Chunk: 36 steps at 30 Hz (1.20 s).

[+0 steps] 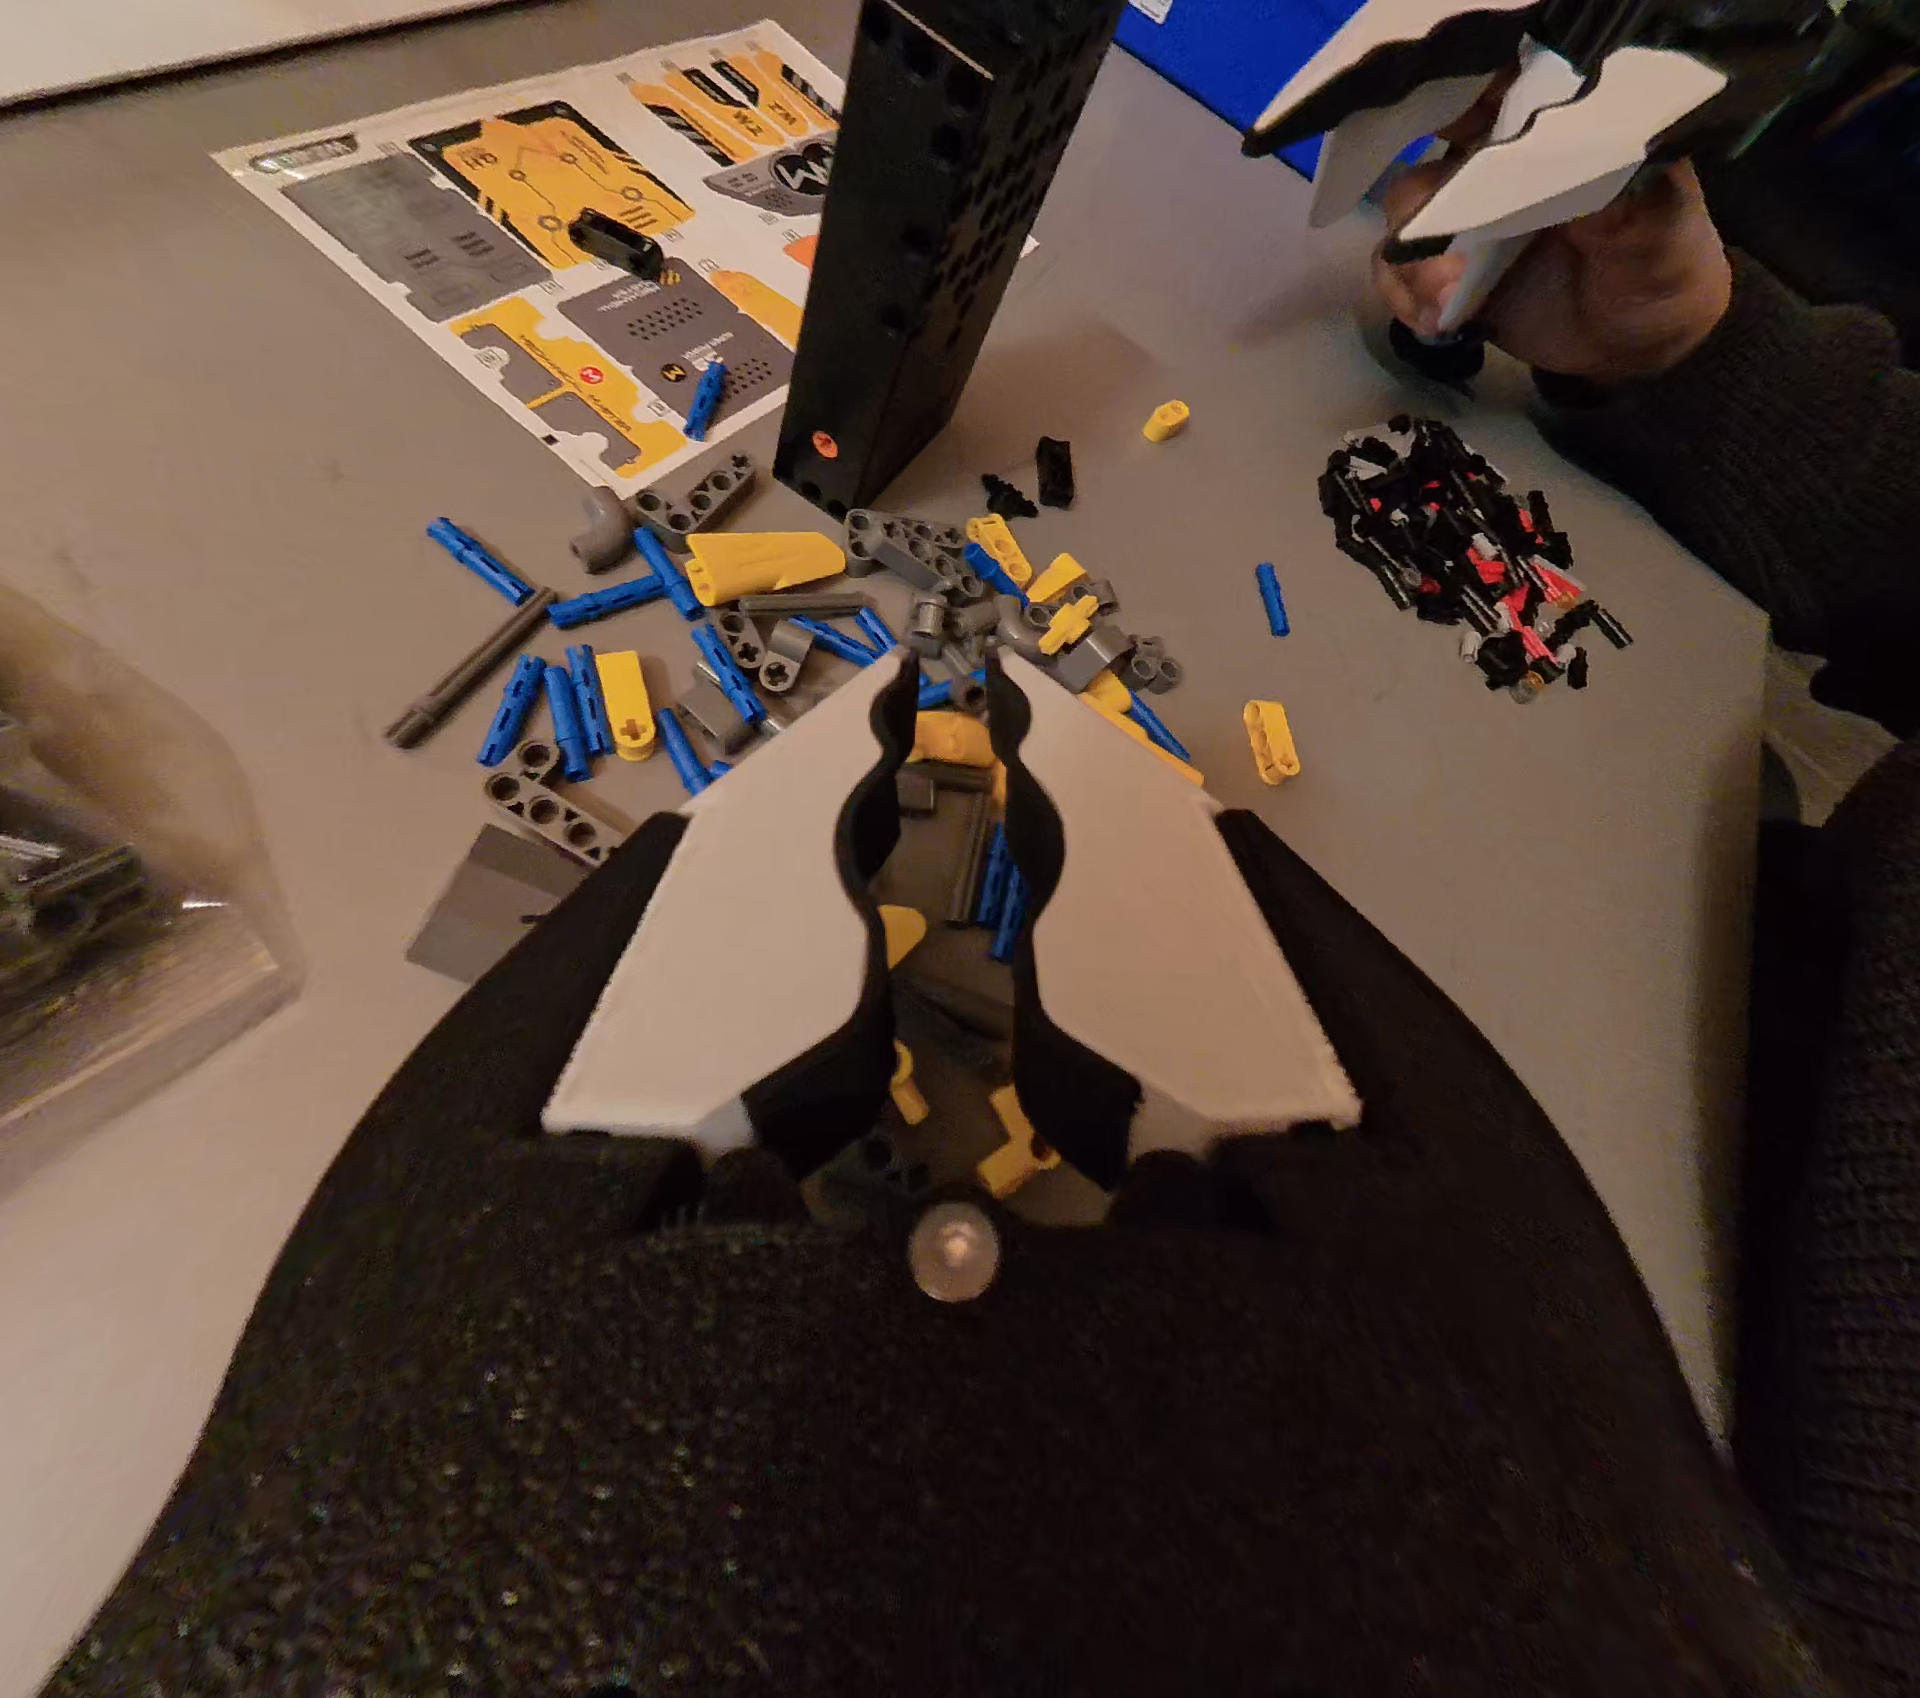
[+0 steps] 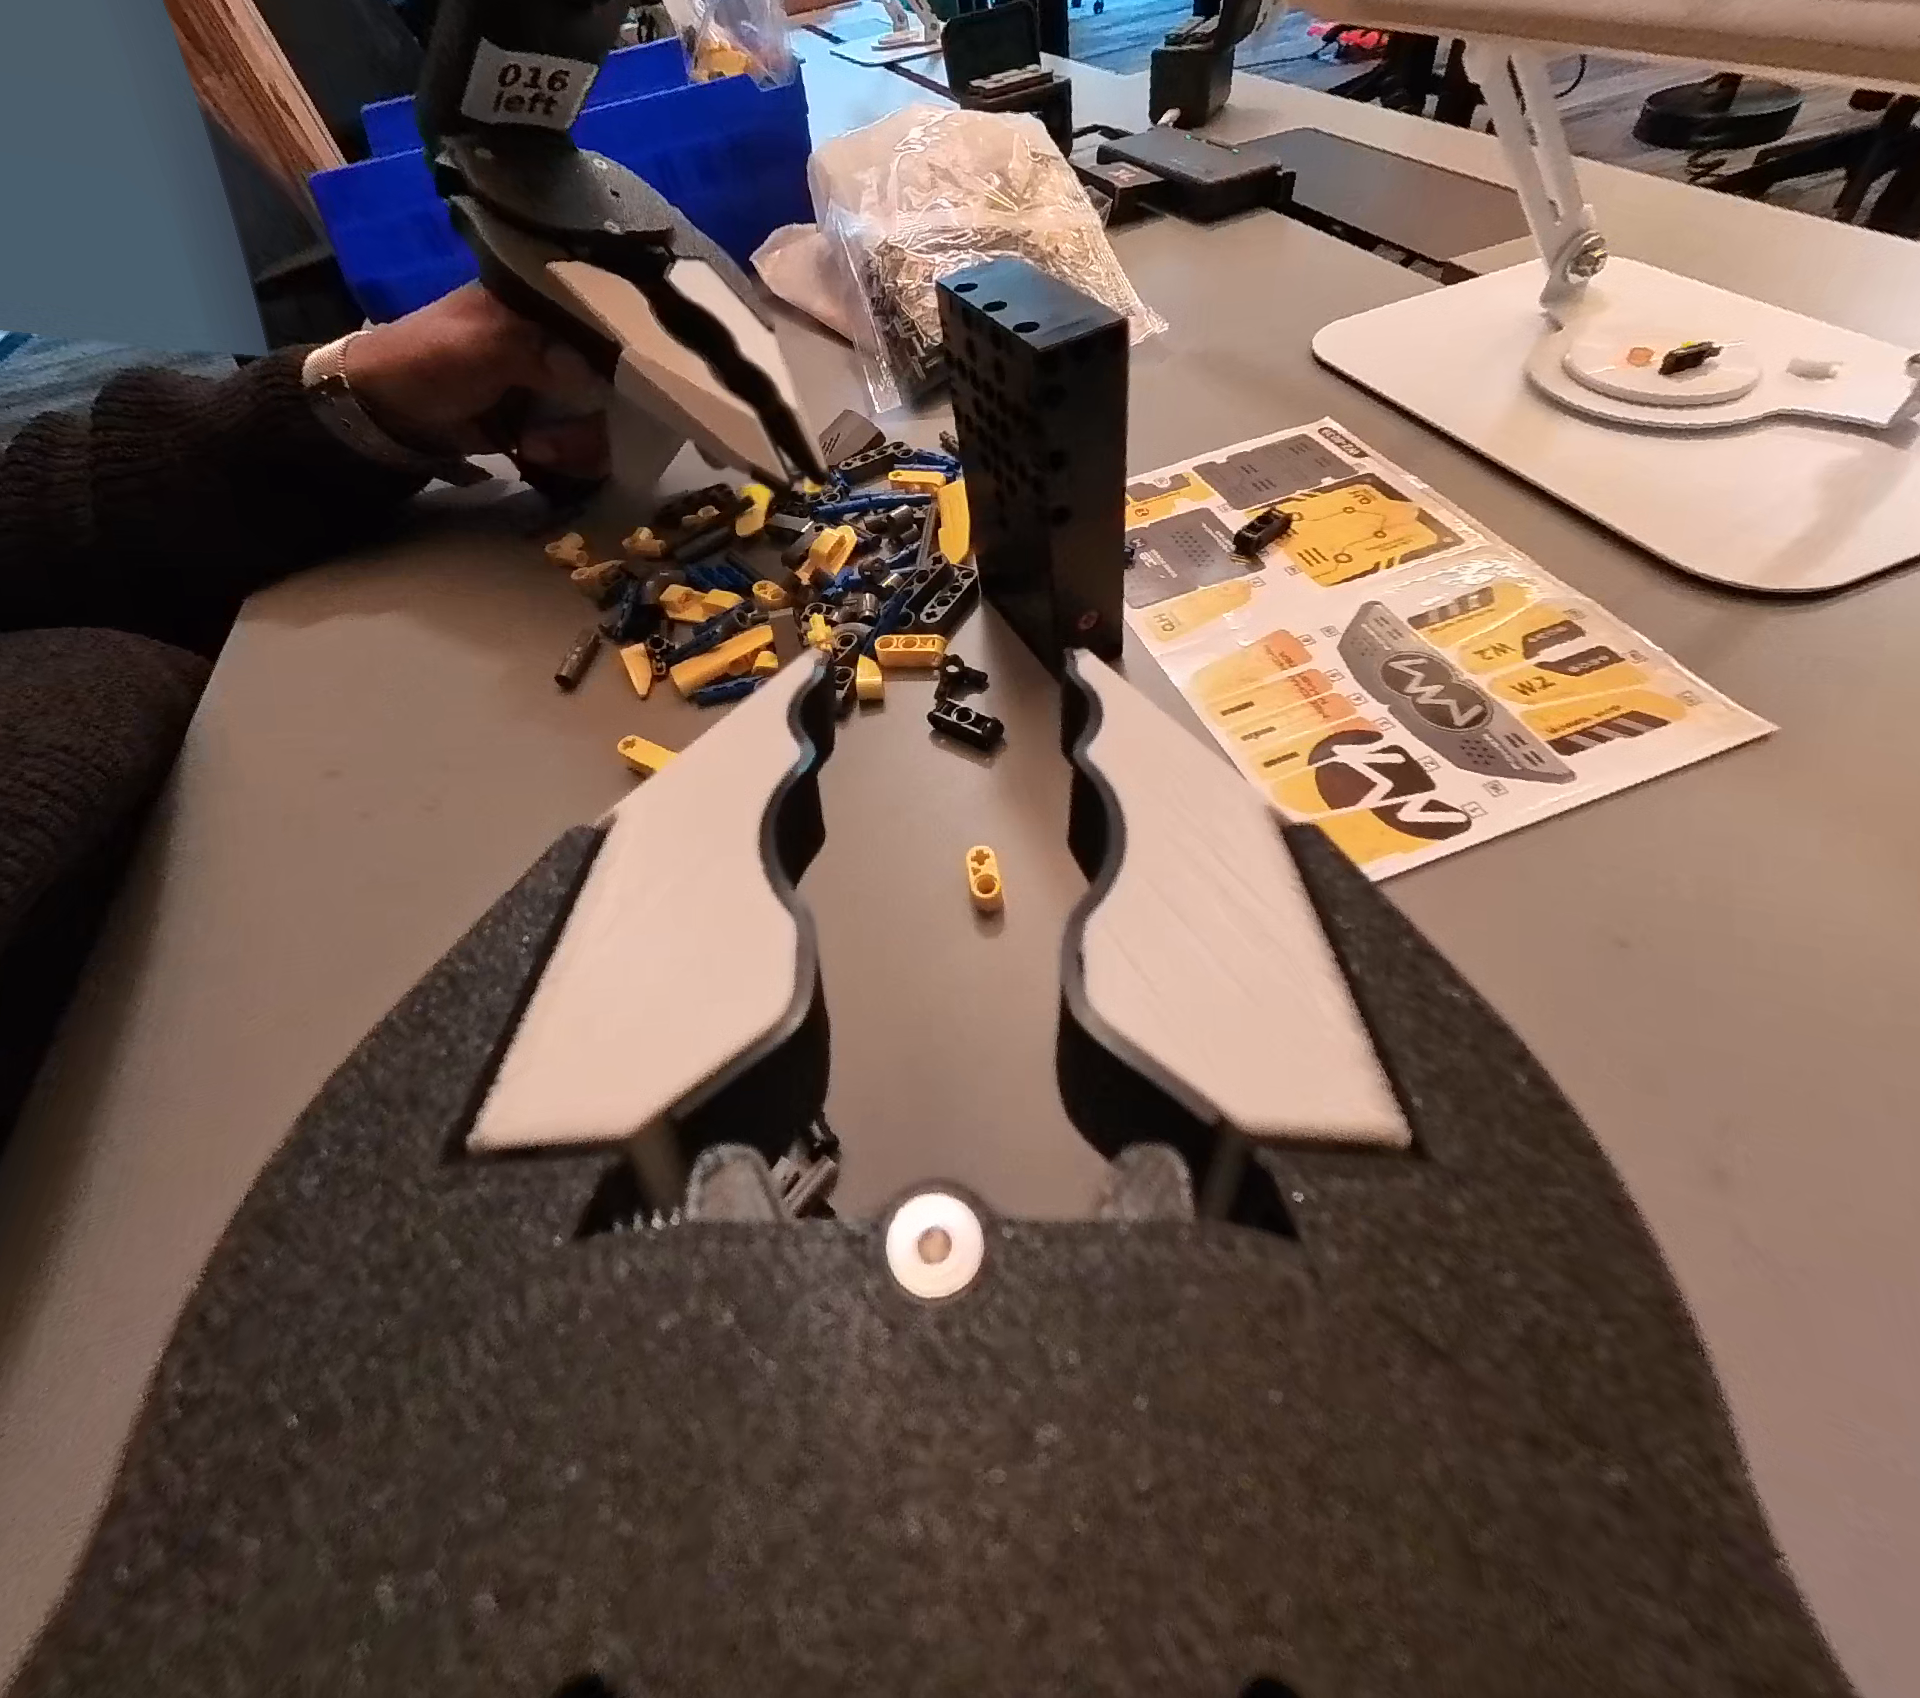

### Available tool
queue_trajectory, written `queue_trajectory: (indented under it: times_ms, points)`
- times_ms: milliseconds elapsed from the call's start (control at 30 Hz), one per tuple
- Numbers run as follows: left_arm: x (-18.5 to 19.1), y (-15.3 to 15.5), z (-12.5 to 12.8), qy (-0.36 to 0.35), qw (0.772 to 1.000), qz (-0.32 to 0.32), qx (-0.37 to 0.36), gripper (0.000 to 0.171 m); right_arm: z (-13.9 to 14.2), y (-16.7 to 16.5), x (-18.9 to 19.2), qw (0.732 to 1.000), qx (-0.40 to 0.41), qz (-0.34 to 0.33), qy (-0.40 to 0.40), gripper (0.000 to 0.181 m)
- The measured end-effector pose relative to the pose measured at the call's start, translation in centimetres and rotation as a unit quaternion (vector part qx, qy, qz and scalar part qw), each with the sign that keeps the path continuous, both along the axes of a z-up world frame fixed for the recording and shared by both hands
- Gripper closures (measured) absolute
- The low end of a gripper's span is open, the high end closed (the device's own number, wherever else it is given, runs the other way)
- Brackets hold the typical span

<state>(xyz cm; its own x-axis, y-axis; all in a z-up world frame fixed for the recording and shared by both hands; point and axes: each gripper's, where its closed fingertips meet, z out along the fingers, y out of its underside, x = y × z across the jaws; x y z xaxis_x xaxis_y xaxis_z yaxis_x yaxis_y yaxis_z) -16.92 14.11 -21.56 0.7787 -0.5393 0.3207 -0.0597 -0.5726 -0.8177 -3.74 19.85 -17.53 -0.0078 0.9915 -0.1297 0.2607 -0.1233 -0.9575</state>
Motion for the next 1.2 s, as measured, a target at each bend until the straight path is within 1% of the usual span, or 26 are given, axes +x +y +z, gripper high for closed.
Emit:
queue_trajectory:
  times_ms: [167,367,567,767,1033,1200]
  points:
    - [-0.8,0.4,0.2,0.0,1.0,0.021,0.007,0.159,0.1,-0.1,0.0,1.0,0.013,-0.001,-0.001,0.139]
    - [-1.6,0.8,0.5,0.012,0.999,0.042,0.025,0.158,-0.4,-1.0,-0.3,0.996,0.08,0.011,-0.025,0.139]
    - [-2.3,1.1,1.1,-0.006,0.998,0.056,0.036,0.158,-0.9,-1.9,-0.7,0.99,0.129,0.018,-0.051,0.139]
    - [-2.7,1.3,1.3,-0.036,0.997,0.061,0.028,0.158,-0.6,-2.4,-0.7,0.989,0.139,0.022,-0.048,0.138]
    - [-2.5,1.3,1.0,-0.025,0.998,0.056,0.022,0.158,-0.8,-2.2,-0.8,0.985,0.164,0.013,-0.061,0.138]
    - [-2.9,1.6,1.5,-0.032,0.996,0.069,0.036,0.158,0.6,-2.6,-0.6,0.985,0.168,0.011,-0.039,0.139]
